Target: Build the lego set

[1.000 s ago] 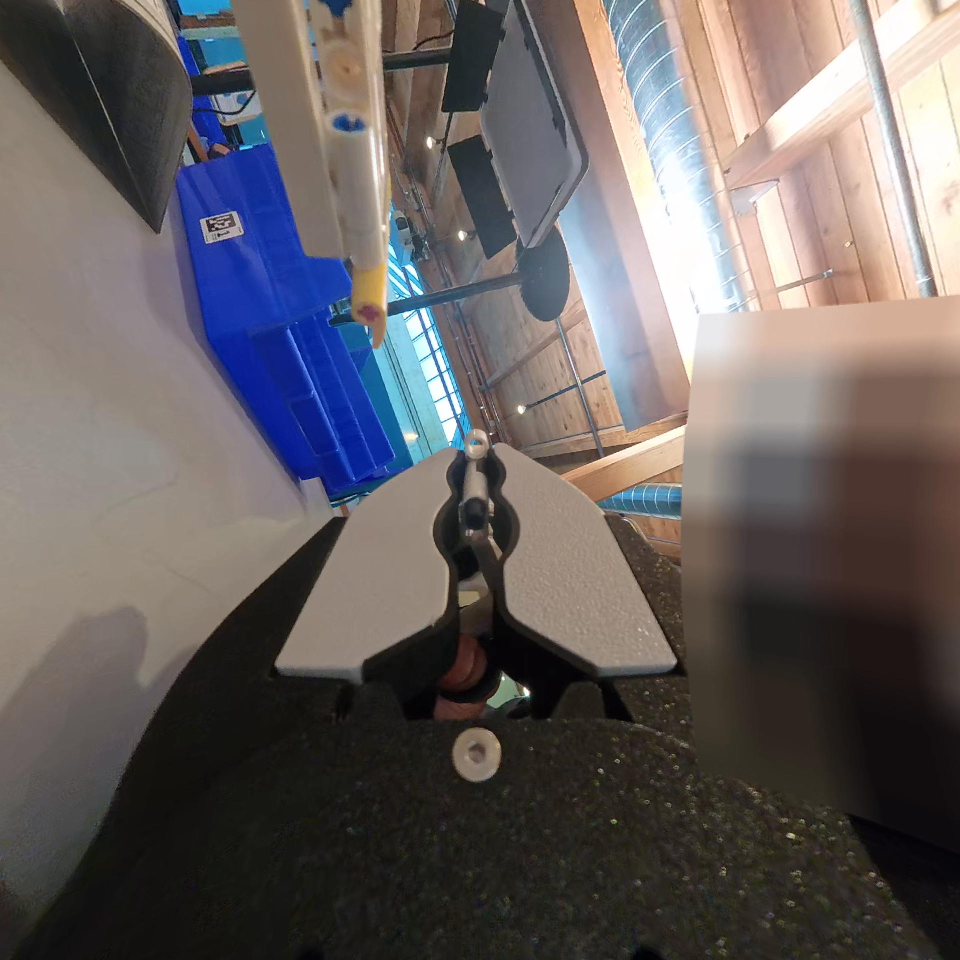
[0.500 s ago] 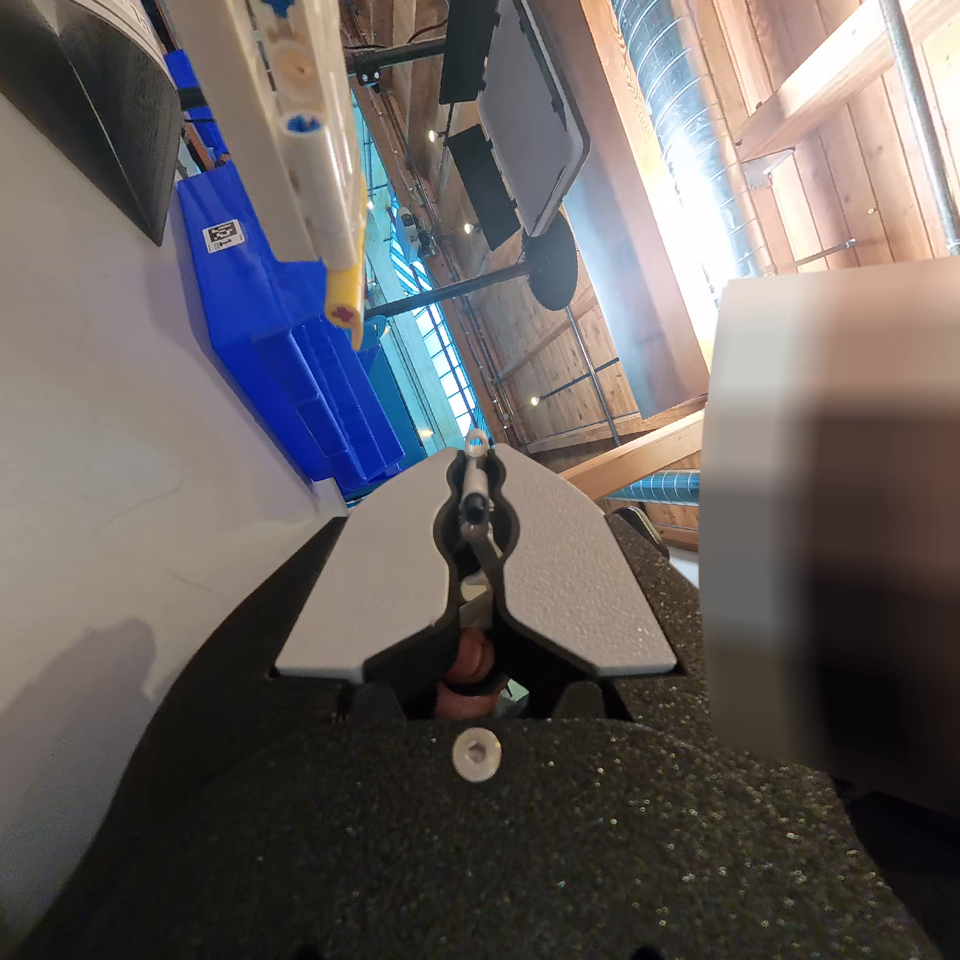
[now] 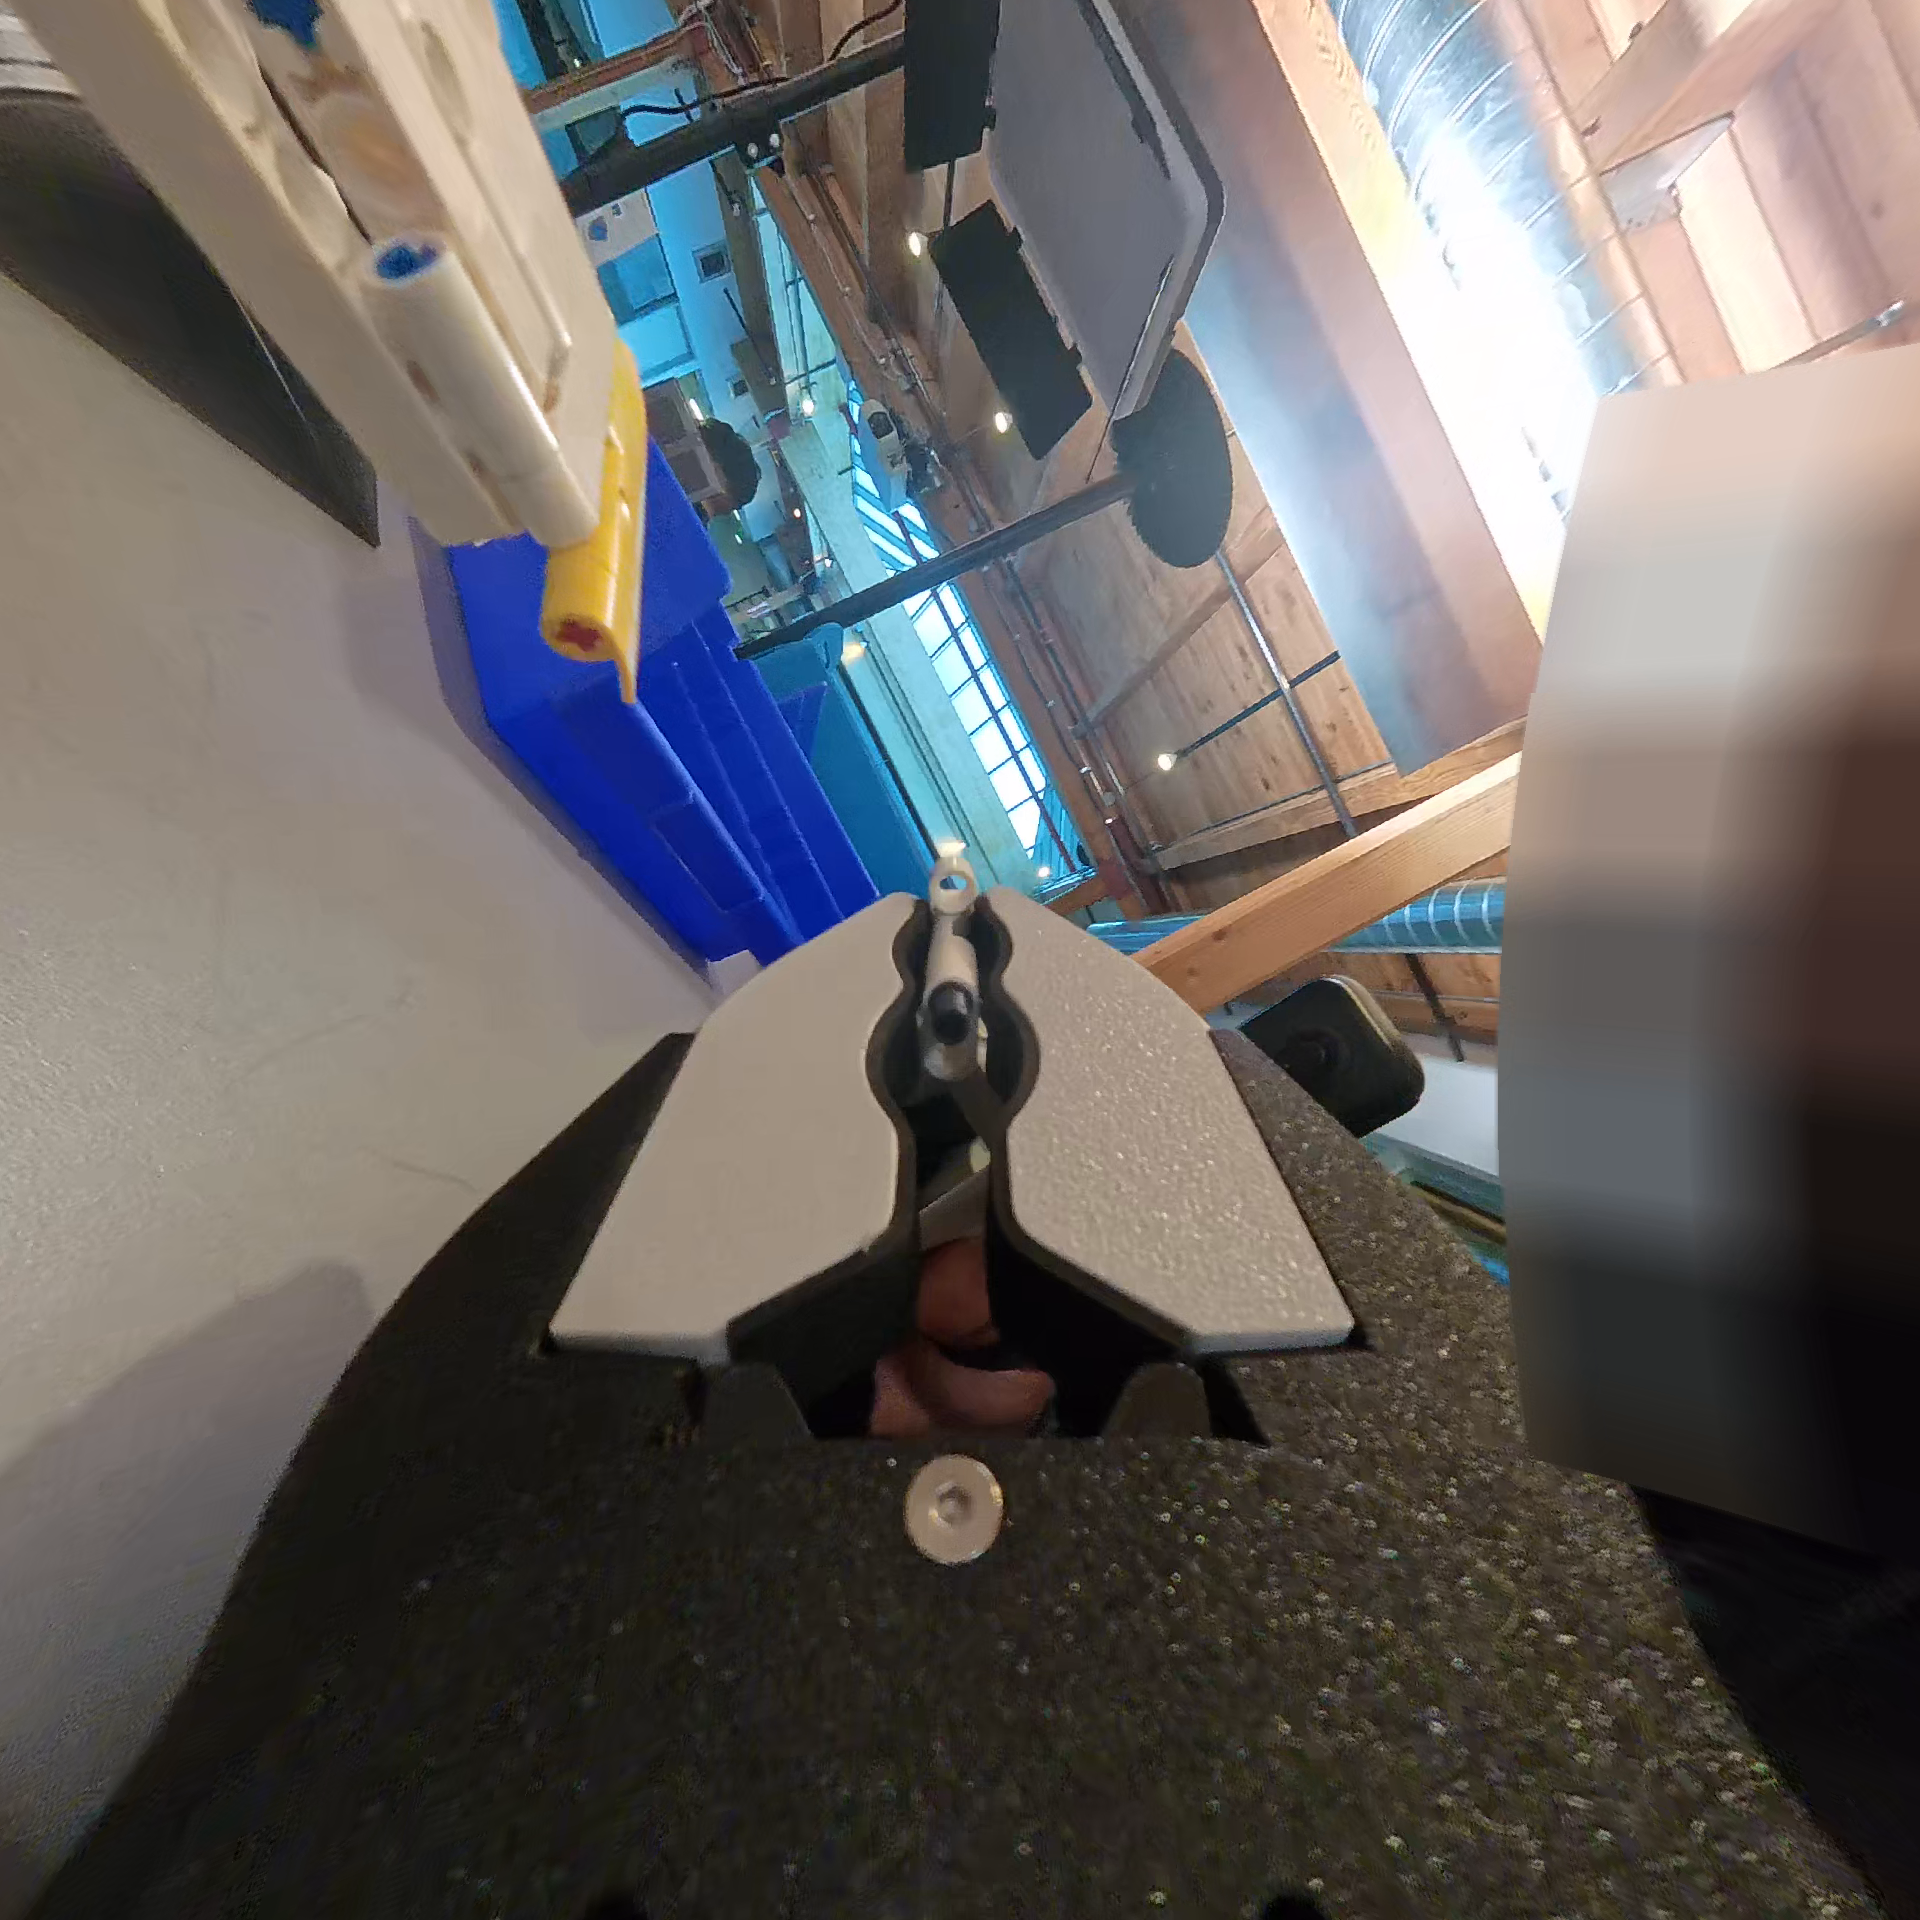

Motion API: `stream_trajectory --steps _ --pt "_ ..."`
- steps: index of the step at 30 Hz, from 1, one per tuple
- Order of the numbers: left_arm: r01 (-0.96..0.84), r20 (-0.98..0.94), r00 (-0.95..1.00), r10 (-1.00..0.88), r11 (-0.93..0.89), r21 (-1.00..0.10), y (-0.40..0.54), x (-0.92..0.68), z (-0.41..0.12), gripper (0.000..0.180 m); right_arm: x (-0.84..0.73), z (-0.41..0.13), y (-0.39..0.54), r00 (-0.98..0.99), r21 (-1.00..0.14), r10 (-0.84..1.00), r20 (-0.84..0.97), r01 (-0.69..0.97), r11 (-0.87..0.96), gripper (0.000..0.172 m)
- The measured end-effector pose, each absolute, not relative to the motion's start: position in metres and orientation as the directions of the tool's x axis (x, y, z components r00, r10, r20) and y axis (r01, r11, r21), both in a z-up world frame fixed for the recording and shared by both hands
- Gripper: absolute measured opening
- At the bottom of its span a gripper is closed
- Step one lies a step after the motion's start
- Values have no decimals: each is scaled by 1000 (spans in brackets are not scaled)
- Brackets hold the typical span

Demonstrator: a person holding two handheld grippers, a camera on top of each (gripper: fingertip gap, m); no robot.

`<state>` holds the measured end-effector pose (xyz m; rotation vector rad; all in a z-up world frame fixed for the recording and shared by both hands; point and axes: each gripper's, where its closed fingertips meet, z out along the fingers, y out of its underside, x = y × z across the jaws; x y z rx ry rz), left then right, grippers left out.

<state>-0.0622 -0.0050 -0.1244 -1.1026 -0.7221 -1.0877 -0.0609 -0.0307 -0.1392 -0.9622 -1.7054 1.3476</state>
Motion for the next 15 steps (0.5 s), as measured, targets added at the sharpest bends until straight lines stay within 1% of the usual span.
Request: stream_trajectory --steps 15 --pt "902 868 418 -267 11 -431 -5 -55 -126 8 -55 -138 -30 -447 -978 886 126 92 186 7"
